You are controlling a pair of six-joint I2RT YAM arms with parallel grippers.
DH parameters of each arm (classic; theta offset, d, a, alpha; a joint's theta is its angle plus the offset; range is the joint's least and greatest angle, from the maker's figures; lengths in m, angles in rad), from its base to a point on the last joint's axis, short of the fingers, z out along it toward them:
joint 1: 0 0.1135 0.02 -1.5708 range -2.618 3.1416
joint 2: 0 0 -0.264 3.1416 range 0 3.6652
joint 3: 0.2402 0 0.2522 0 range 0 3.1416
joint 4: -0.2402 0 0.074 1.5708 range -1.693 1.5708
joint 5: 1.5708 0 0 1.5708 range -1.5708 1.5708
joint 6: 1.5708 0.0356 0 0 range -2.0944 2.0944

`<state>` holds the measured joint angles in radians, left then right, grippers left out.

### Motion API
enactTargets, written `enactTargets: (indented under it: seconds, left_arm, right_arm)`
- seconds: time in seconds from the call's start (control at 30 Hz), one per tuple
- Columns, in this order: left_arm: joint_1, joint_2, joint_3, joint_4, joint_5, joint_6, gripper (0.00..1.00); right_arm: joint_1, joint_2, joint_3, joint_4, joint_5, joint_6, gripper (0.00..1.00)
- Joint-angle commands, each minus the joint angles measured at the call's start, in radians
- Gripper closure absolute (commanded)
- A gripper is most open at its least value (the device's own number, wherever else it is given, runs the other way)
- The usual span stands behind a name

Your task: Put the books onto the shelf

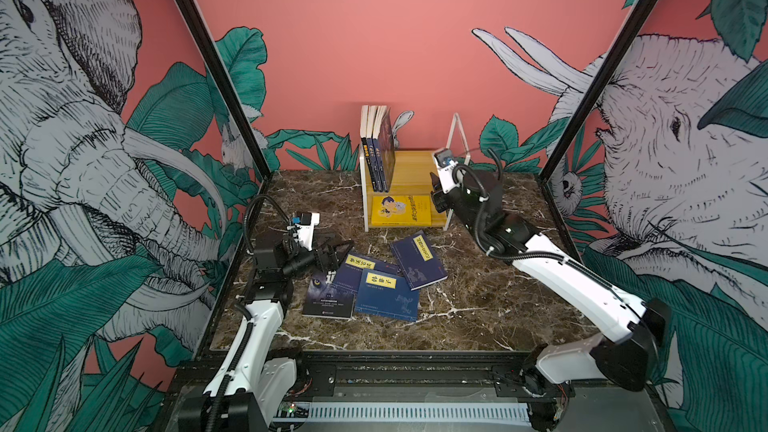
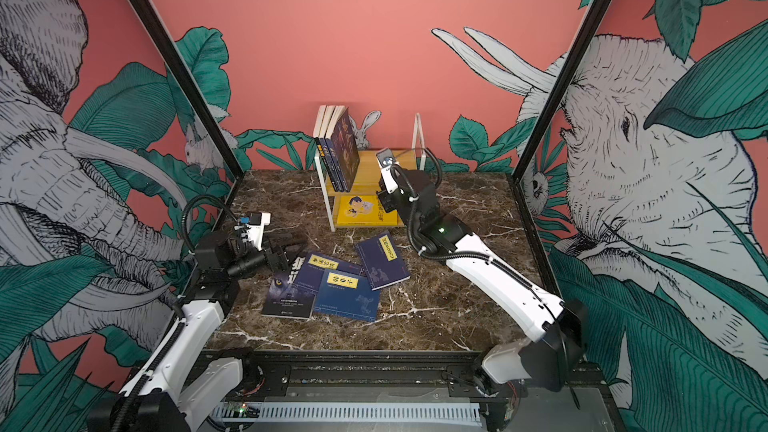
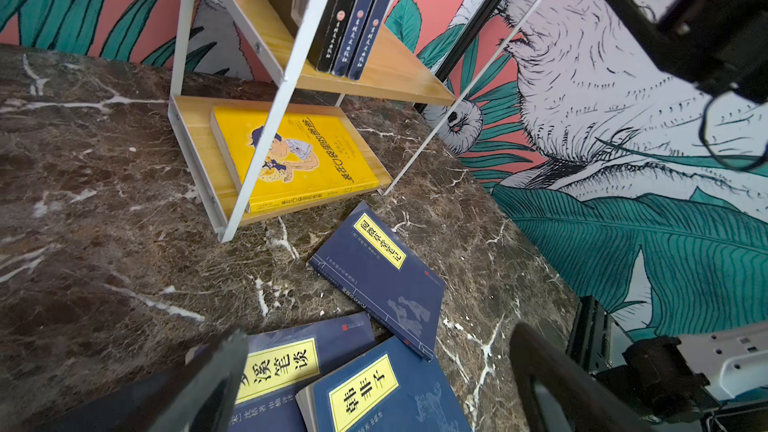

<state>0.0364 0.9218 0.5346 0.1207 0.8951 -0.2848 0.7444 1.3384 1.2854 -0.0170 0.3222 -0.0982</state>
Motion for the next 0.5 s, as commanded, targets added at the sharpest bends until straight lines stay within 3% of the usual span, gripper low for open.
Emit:
enactTargets:
  seconds: [0.0, 0.13, 0.17, 0.3, 0.47]
  left_arm:
    - [0.007, 0.019, 0.052, -0.058, -0.032, -0.001, 0.00]
    - [0.004, 0.069, 0.124, -0.193, -0.061, 0.035, 0.00]
    - [0.004, 0.080, 0.141, -0.231, -0.061, 0.056, 0.01]
    - [-0.002, 0.130, 0.206, -0.421, -0.078, 0.182, 0.01]
    - [-0.053, 0.194, 0.247, -0.581, -0.125, 0.300, 0.02]
  right_arm:
    - [0.020, -0.080, -0.127, 0.074, 0.007, 0.106, 0.61]
    - [0.046, -0.162, -0.274, 0.069, -0.005, 0.180, 0.46]
    - [0.052, -0.175, -0.303, 0.068, -0.011, 0.198, 0.39]
    - [0.081, -0.215, -0.414, 0.078, -0.021, 0.309, 0.27]
    - [0.122, -0.209, -0.506, 0.090, -0.031, 0.437, 0.23]
